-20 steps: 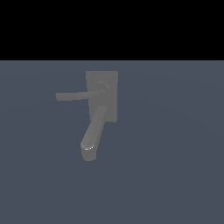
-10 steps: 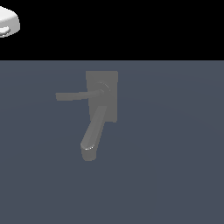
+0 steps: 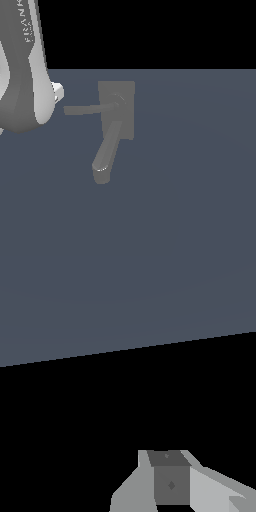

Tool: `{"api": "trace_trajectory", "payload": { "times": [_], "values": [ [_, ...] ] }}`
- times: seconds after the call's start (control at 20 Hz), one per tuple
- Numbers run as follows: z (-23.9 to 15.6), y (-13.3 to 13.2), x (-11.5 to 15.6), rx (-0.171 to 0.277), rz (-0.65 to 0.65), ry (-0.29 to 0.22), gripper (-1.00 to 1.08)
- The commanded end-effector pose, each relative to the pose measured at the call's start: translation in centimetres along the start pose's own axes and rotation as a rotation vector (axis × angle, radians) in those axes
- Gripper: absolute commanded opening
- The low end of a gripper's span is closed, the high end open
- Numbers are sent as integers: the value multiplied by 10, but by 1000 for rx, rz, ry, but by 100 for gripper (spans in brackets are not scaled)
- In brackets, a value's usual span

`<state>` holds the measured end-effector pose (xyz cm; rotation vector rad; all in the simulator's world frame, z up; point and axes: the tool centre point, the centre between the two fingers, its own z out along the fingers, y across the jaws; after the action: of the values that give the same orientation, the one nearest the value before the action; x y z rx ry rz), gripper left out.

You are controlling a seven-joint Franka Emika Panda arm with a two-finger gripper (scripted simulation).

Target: Turn on the faucet by rotating a designated handle.

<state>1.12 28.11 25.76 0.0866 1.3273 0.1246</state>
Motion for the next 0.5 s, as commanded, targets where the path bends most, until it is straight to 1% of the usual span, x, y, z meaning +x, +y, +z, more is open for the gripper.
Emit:
{"api": "trace_trajectory", "payload": {
  "times": [0.0,0.2,0.45],
  "values": [
    [-6,-23,35,16,-49,59,-100],
    [-16,-56,76,45,-106,133,-100],
    [-27,-86,108,74,-151,196,-100]
  ]
}}
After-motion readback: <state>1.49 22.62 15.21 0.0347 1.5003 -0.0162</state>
